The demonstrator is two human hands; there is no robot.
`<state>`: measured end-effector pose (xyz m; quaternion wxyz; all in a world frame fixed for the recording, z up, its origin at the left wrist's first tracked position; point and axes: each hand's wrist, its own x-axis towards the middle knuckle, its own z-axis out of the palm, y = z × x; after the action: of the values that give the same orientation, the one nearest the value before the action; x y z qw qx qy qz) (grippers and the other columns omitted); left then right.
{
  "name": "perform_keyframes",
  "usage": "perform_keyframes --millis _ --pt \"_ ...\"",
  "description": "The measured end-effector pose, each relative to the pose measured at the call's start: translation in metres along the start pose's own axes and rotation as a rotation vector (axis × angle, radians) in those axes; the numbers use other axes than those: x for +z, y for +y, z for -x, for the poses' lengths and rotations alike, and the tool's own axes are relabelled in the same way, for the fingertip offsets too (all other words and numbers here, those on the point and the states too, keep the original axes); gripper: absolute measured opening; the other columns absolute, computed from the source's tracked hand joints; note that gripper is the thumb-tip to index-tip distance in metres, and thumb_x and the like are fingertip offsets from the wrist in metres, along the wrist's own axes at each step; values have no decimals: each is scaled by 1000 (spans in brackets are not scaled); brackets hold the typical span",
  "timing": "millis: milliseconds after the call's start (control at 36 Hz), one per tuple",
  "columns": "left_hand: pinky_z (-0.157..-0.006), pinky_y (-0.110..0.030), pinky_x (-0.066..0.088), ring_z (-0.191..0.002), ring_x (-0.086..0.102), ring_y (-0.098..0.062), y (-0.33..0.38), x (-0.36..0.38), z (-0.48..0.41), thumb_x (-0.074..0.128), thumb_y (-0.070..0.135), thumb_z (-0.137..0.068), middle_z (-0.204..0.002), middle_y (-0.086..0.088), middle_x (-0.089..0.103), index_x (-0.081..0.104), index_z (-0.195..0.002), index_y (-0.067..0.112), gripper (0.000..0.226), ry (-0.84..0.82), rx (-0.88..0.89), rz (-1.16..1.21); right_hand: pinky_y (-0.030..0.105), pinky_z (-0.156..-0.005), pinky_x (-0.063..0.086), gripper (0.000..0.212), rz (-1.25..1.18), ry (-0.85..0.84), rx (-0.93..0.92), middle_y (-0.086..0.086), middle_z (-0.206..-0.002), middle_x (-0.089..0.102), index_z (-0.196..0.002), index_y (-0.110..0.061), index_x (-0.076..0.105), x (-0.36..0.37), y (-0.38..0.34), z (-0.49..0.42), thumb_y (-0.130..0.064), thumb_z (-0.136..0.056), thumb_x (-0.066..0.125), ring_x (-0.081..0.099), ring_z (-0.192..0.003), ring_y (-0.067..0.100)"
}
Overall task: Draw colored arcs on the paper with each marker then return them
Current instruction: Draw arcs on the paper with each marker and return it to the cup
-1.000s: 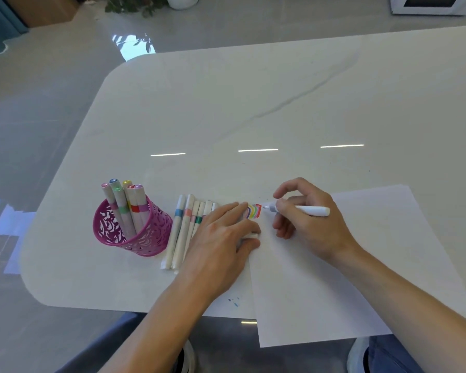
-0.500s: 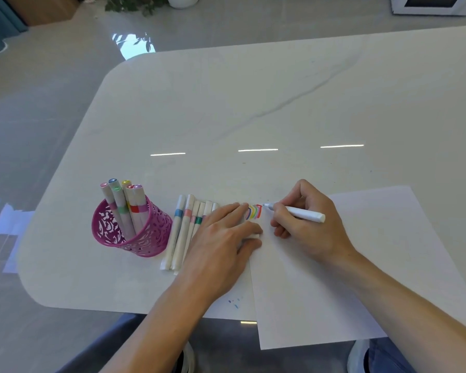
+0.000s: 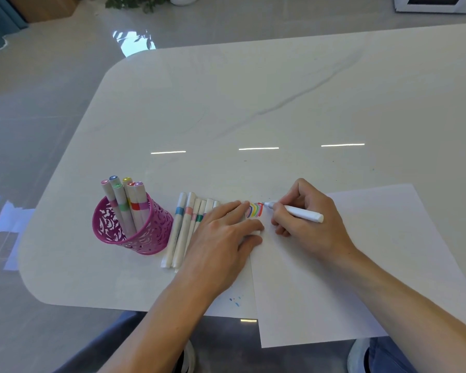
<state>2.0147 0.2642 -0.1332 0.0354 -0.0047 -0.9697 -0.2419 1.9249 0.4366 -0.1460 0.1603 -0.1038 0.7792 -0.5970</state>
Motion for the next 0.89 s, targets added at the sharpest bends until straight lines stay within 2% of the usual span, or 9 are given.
perform_keyframes --millis 56,139,278,444,583,722,889 --pt "-107 -40 43 -134 48 -17 0 0 0 71 31 -91 -135 4 63 75 -106 30 16 -2 -2 0 25 -55 58 21 -16 7 8 2 -69 76 -79 -18 56 0 -1 0 -27 -87 74 75 -60 20" --pt "-107 -40 43 -134 48 -18 0 -1 0 71 30 -90 -135 5 63 75 -105 30 15 -1 -9 10 22 -53 56 22 -26 18 20 2 -69 76 -79 -17 56 0 0 0 -22 -89 75 75 -59 19" --pt "-106 -39 43 -134 48 -17 0 -1 0 72 29 -90 -134 5 63 75 -104 29 15 4 -5 10 26 -54 58 23 -3 30 21 3 -68 76 -79 -16 56 0 1 0 -19 -91 76 75 -58 19" --pt "-108 -36 42 -134 47 -15 0 -1 0 72 29 -90 -133 5 64 75 -104 30 14 5 -7 16 19 -52 54 21 -19 27 21 2 -67 75 -79 -13 56 0 0 1 -15 -89 74 74 -58 17" --pt "-108 -34 41 -134 47 -15 0 -1 -1 72 28 -90 -133 5 64 75 -103 30 14 2 -11 19 20 -52 53 21 -11 21 16 4 -66 75 -77 -13 54 1 -2 1 -25 -82 70 73 -58 19" --pt "-108 -33 41 -134 47 -15 0 -1 -1 72 28 -90 -133 5 64 75 -103 30 14 -3 -17 24 23 -52 55 20 37 2 12 2 -66 75 -76 -14 52 0 0 0 -26 -81 68 72 -56 18" --pt "-108 -35 41 -135 45 -15 0 -2 -1 70 31 -91 -137 5 61 75 -105 31 15 -12 -30 24 21 -50 52 20 31 -9 12 4 -62 73 -72 -17 50 1 -1 0 -25 -77 68 68 -51 16"
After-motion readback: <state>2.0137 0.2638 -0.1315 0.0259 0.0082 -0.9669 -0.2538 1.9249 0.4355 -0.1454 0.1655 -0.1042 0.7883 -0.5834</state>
